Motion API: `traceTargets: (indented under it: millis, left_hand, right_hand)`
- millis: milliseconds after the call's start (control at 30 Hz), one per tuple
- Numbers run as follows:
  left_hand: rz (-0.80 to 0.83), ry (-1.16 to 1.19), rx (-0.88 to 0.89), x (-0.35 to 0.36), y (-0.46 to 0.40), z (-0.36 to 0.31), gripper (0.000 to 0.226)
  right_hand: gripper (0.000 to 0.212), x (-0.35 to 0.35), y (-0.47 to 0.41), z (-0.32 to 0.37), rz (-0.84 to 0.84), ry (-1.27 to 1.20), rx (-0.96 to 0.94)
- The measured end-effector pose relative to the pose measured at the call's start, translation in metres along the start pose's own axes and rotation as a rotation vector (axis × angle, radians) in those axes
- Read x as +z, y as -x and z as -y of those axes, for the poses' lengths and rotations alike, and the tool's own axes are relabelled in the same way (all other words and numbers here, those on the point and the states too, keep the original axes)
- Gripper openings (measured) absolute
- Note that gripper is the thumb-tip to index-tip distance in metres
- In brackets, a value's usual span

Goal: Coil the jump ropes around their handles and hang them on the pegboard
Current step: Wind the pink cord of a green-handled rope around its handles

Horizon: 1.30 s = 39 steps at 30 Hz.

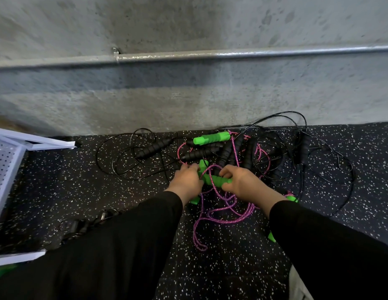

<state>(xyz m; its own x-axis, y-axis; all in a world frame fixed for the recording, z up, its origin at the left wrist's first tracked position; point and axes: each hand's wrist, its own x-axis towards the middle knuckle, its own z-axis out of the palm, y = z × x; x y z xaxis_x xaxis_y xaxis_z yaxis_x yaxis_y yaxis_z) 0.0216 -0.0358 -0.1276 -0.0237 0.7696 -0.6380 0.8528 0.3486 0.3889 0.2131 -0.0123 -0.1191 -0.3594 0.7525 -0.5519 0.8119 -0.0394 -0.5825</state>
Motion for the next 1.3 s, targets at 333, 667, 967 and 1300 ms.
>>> traceTargets:
  millis: [333, 667, 967, 1300]
  left_hand:
    - [-0.05, 0.172, 0.02, -0.007, 0.001, -0.015, 0.024]
    - [-0.329, 0.436, -0.39, -0.036, -0.003, 0.017, 0.029]
    - [-0.031, 0.373, -0.089, -0.033, 0.023, -0.029, 0.057]
    - [-0.376, 0.526, -0.086, -0.076, 0.051, -0.041, 0.039]
  right_hand:
    - [0.029, -0.007, 0.0, 0.004, 0.017, -0.118, -0.072]
    - [0.041, -0.027, 0.008, -0.004, -0.11, 0.015, 0.066]
    - [0.037, -0.04, 0.016, 0.023, -0.08, -0.016, -0.082]
    - [0.037, -0.08, 0.053, 0.056, -0.074, 0.271, 0.111]
